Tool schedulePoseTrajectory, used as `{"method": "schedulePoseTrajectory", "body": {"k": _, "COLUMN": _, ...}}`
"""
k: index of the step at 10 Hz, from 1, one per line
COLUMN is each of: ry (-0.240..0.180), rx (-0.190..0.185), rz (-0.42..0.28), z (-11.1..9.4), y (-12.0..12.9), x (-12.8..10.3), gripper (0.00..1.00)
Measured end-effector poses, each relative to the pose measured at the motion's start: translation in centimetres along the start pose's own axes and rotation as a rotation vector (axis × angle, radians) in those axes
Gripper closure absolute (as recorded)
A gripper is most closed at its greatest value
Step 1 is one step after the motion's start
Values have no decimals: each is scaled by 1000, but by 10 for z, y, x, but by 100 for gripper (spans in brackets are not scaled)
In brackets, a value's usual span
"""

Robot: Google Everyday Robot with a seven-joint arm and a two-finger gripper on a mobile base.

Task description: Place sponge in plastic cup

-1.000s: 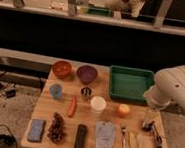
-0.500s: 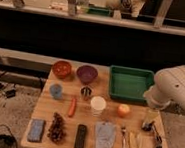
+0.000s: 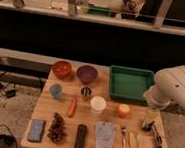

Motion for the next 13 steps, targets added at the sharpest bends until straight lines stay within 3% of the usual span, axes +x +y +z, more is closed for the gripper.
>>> {"method": "schedulePoseTrajectory", "body": {"k": 4, "ry": -1, "rx": 1, "rz": -1, "z": 0, "y": 0, "x": 0, "gripper": 20}}
{"method": "schedulePoseTrajectory", "body": {"k": 6, "ry": -10, "rx": 2, "rz": -62, "z": 4, "y": 10, "x": -15, "gripper": 20}}
{"method": "schedulePoseTrajectory", "body": {"k": 13, "ry": -79, "rx": 34, "rz": -386, "z": 1, "y": 49, "x": -124, "gripper": 20}}
